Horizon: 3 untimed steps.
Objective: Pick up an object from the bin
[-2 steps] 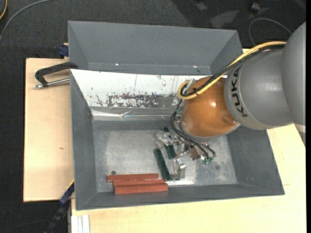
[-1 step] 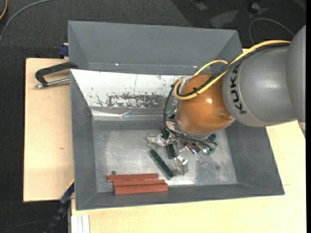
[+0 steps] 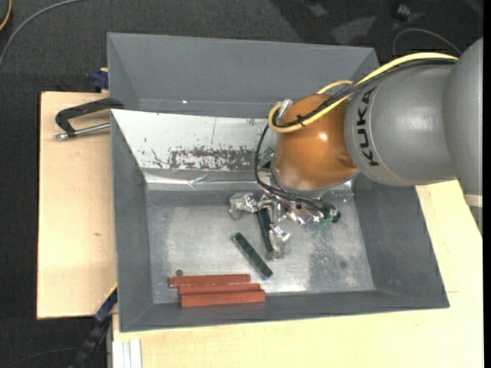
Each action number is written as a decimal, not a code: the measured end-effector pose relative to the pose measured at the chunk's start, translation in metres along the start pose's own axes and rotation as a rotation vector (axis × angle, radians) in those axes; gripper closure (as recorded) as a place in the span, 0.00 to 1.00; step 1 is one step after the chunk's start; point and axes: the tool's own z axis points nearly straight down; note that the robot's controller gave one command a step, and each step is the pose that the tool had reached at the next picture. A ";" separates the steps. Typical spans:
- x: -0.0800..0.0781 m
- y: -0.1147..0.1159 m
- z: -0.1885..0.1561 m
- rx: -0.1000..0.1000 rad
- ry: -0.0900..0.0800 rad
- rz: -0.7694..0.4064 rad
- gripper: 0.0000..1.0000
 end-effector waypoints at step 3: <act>0.027 0.029 -0.031 0.000 0.001 -0.273 1.00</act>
Offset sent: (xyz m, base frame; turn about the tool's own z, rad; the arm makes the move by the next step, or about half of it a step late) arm -0.0502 0.0180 -0.0012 -0.0620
